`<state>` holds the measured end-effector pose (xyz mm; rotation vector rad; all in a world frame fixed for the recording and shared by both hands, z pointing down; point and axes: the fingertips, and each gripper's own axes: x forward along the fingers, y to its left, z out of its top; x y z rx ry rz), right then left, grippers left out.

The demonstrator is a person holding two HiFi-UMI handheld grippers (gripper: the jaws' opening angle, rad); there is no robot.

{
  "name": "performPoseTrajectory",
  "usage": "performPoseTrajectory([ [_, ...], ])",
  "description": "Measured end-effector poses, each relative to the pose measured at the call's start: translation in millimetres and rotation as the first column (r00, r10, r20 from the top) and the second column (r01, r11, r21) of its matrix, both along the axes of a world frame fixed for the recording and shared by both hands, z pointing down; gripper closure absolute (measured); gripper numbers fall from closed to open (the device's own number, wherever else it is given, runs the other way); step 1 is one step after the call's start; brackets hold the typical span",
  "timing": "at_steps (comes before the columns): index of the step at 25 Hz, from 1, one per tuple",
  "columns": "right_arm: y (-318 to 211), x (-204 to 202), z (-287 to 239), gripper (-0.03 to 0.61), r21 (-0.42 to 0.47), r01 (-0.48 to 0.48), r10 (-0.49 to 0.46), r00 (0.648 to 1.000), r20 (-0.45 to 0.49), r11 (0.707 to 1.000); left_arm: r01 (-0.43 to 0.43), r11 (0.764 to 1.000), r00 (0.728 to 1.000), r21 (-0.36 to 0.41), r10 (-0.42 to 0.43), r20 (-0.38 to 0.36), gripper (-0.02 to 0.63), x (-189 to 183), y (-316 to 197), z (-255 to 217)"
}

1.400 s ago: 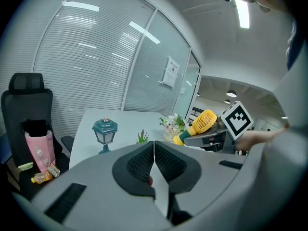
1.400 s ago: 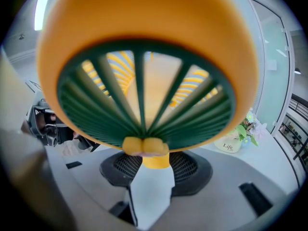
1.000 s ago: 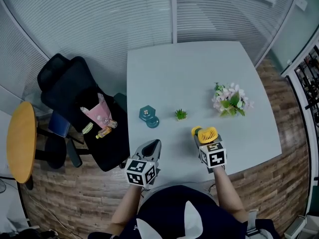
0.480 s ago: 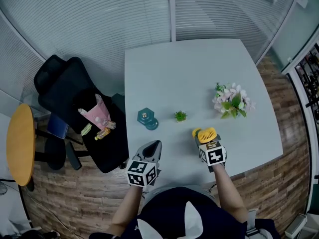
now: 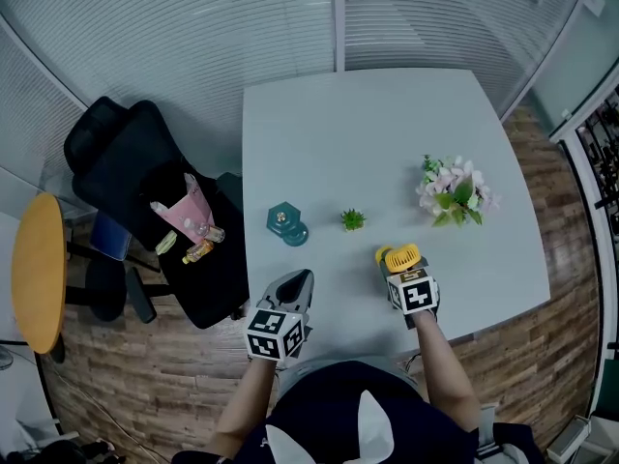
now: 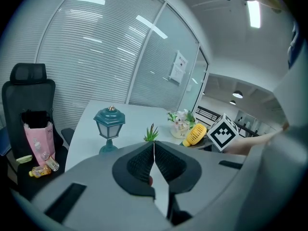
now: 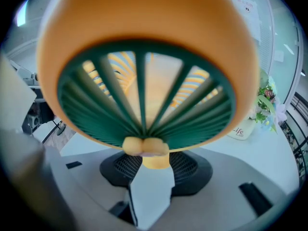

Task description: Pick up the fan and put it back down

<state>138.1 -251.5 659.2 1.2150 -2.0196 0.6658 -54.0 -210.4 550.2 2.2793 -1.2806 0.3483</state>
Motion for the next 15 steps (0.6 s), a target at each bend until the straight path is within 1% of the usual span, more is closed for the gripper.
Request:
performPoseTrajectory([
  [15, -4.1, 1.6, 37.3, 0.400, -0.043, 0.004, -0.004, 1.000, -0.019, 0.999, 0.017, 0.999, 1.000, -0.030, -0.017, 0.012, 0.592, -5.6, 2.5, 12.2],
])
